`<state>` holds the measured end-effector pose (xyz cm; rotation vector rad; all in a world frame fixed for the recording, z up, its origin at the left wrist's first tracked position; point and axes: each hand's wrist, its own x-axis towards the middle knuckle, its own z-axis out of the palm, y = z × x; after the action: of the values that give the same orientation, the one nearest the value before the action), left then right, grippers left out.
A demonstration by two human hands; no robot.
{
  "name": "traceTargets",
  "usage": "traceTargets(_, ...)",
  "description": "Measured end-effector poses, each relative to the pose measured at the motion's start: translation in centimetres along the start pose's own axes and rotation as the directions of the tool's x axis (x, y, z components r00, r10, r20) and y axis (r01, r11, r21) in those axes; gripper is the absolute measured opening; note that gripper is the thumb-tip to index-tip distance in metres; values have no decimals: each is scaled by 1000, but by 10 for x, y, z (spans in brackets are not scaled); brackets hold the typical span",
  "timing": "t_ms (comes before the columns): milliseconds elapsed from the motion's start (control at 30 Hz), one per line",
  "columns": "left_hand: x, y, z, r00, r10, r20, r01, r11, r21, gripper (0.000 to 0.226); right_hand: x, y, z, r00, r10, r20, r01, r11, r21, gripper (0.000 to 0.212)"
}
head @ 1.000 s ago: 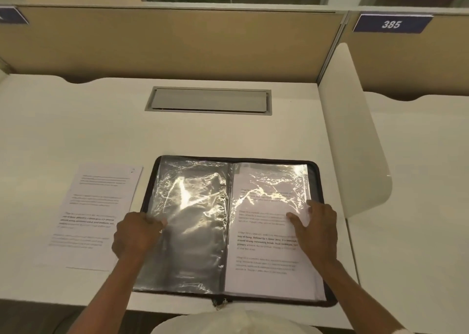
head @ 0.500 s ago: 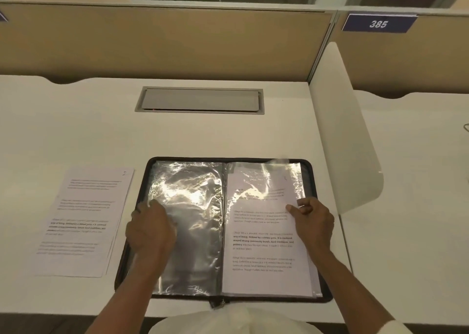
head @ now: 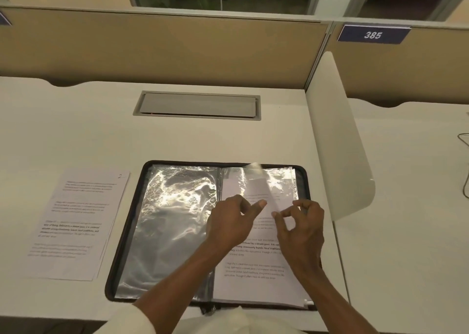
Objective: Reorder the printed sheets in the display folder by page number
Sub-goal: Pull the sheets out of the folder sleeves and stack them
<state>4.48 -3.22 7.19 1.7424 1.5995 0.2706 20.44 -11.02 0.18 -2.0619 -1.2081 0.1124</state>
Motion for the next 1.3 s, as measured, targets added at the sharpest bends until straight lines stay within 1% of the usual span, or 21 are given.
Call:
traceTargets(67,3,8,1,999,-22,37,26,995,-101,74,-4,-2,2,998,-67,-8,67,997,32,21)
traceTargets(133,7,10,1,998,-38,47,46,982,-183,84,-8,-5,3,989,-149,-1,149,987,60,19)
traceTargets(167,8,12,1,998,-44,48,53,979,-197,82,-10,-6,3,983,-185,15,183,980,77,19)
traceTargets(233,12,11,2,998,-49,34,55,979,-199,66,-13,-9,5,971,-229,60,221,968,116,20)
traceTargets(300,14,10,3,997,-76,-8,74,981,-180,47,-13,-13,5,963,-237,125,212,959,190,31)
traceTargets(333,14,11,3,994,-99,-43,91,983,-162,41,-11,-15,5,959,-237,155,197,952,235,36)
traceTargets(433,15,9,1,981,-130,-143,117,989,-93,33,2,-25,0,957,-208,201,115,912,394,42)
traceTargets(500,17,4,2,978,-127,-168,114,990,-85,33,19,-34,-4,962,-133,239,9,888,459,36)
traceTargets(600,18,2,3,975,-123,-184,106,989,-100,35,52,-45,-3,945,-26,326,-123,895,428,17)
traceTargets(667,16,6,5,971,-124,-206,113,991,-67,42,78,-54,-1,918,15,396,-189,895,404,14)
traceTargets(733,14,14,5,966,-89,-242,88,996,-17,46,108,-67,2,857,68,511,-293,880,374,14)
traceTargets(800,12,22,3,966,-5,-258,22,998,63,42,141,-83,6,758,105,644,-382,872,307,14)
traceTargets(833,12,25,3,969,43,-245,-16,994,113,39,156,-91,10,708,98,699,-381,886,263,14)
traceTargets(900,14,31,5,958,147,-246,-97,974,204,34,183,-109,19,622,52,781,-296,940,173,11)
traceTargets(967,16,39,8,926,252,-280,-162,938,305,26,202,-125,30,544,21,839,-129,990,59,7)
traceTargets(1000,17,43,11,907,306,-289,-194,913,358,27,210,-132,35,496,27,868,-46,999,-4,5)
traceTargets(1067,21,49,17,877,384,-288,-235,867,440,32,223,-143,44,385,75,920,93,988,-119,3)
traceTargets(1133,24,53,22,872,399,-283,-243,855,457,35,229,-149,53,296,129,947,223,954,-200,6)
traceTargets(1200,27,54,27,910,340,-239,-220,882,416,33,229,-152,60,258,156,953,349,905,-243,9)
traceTargets(1233,27,54,29,927,308,-212,-210,898,387,32,228,-152,64,255,163,953,379,890,-254,9)
traceTargets(1300,28,54,33,944,286,-165,-211,906,366,35,229,-149,70,249,182,951,387,882,-270,12)
